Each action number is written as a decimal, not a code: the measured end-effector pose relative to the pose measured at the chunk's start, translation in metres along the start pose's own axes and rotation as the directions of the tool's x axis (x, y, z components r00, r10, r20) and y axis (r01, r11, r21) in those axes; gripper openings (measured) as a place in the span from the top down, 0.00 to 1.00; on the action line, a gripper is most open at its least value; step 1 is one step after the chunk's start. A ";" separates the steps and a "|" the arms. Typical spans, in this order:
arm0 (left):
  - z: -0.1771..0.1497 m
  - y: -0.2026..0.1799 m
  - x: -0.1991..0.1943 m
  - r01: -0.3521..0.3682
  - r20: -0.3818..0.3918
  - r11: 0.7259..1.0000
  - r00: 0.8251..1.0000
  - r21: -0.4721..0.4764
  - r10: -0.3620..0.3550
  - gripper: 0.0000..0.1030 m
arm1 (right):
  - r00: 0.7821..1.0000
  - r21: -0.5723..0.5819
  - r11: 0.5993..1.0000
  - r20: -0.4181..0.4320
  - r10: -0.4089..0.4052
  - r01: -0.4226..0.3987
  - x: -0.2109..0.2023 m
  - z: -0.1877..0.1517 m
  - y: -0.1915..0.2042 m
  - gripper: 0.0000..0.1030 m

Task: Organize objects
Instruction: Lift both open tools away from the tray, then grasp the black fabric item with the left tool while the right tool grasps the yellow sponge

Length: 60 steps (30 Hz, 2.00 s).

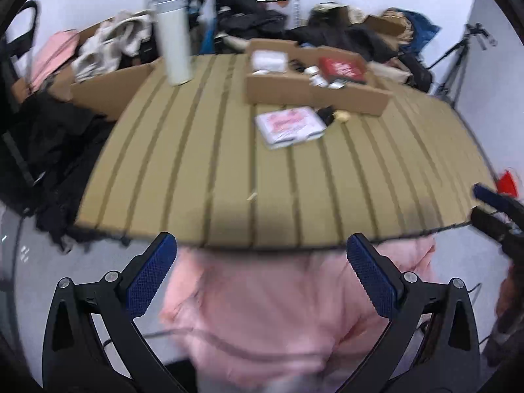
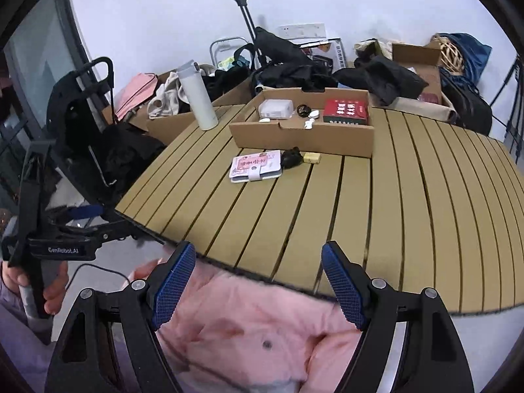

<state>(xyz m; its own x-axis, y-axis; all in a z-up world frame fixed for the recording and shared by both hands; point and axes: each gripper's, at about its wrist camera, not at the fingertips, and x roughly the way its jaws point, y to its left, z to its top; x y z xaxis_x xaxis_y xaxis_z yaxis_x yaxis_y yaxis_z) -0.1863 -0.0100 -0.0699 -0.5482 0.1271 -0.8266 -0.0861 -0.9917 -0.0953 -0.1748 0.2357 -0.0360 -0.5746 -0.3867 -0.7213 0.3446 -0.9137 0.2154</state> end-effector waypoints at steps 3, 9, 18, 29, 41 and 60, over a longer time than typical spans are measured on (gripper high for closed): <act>0.027 -0.010 0.027 0.075 0.062 0.997 0.995 0.025 -0.077 0.05 | 0.999 0.035 0.999 -0.043 -0.023 0.024 0.025 0.012 -0.018 0.20; 0.108 -0.049 0.117 0.223 0.106 0.967 0.966 0.121 -0.236 0.34 | 0.988 0.071 0.987 -0.053 -0.143 0.147 0.057 0.043 -0.059 0.20; 0.141 -0.088 0.236 0.214 -0.100 0.930 0.976 0.299 -0.192 0.73 | 0.981 0.063 0.982 -0.095 -0.171 0.177 0.092 0.060 -0.094 0.20; 0.138 0.002 0.115 0.303 0.120 0.953 0.946 0.002 -0.301 0.73 | 0.982 0.000 0.988 -0.106 -0.153 0.154 0.233 0.116 -0.084 0.31; 0.075 0.070 -0.002 0.210 0.240 0.966 0.956 -0.152 -0.170 0.73 | 0.951 0.014 0.952 -0.061 -0.303 0.304 0.199 0.099 -0.063 0.63; 0.024 0.034 -0.067 0.305 0.256 0.947 0.927 -0.095 -0.273 0.73 | 0.958 0.002 0.959 0.022 -0.285 0.285 -0.032 0.004 -0.032 0.63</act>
<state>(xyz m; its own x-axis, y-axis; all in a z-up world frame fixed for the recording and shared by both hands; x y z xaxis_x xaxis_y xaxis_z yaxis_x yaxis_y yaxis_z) -0.1729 -0.0519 -0.0046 -0.6981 0.3936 -0.5982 -0.1697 -0.9025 -0.3958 -0.1710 0.2767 -0.0173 -0.6654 -0.1134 -0.7378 0.1656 -0.9862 0.0022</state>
